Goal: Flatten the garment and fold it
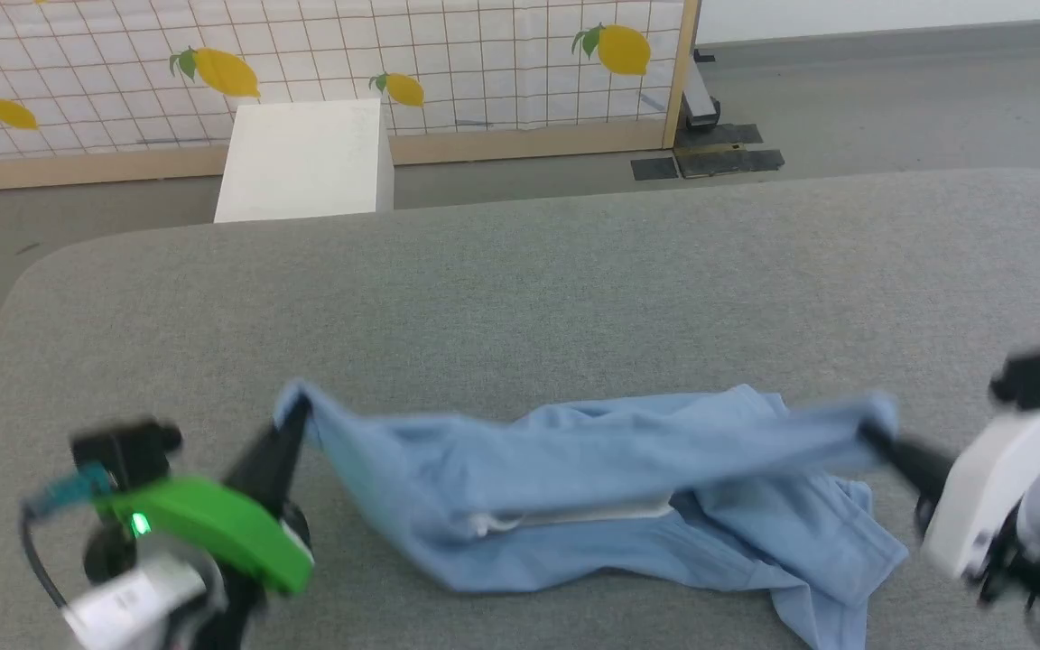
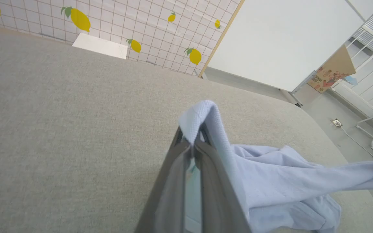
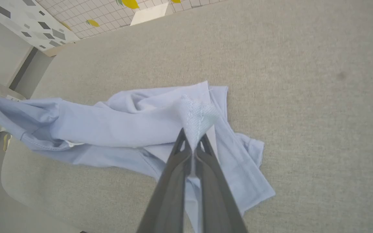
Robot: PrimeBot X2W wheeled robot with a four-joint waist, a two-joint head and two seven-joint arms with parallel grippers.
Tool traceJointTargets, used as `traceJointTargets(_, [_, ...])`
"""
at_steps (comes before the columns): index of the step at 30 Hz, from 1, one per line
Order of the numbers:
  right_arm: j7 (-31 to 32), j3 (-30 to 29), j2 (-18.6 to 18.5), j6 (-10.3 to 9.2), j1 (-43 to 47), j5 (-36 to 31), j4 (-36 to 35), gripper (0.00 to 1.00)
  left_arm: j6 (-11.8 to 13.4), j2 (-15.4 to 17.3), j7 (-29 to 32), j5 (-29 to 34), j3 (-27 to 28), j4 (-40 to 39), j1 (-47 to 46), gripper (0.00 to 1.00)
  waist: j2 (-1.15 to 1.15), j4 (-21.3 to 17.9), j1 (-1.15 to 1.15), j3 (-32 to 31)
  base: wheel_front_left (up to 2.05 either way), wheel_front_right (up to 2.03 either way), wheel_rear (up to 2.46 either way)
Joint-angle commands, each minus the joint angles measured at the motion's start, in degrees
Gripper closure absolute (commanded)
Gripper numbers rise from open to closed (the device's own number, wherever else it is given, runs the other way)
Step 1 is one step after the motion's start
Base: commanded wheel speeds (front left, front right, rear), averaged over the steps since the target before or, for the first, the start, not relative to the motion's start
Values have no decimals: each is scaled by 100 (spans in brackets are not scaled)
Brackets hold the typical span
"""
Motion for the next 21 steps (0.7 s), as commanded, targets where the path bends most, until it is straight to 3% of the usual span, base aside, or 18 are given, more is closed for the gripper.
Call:
traceJointTargets(1, [97,2,-161,-6,-339,80,-78,100,-100,93,46,-66,84,-53,-337,100,23,-7,0,-16,0,0,0])
traceJointTargets(11, [713,-375,-1080,-6,-2249,252,-211,100,-557,664,764,-29,233,-44,-2623,100,23,69,0,3,0,0,0])
traceJointTargets(21, [899,-736,-1295,-6,-3078,200,-123,100,-762,906,1252,130,168,292,-4411,100,23,79,0,80,0,0,0])
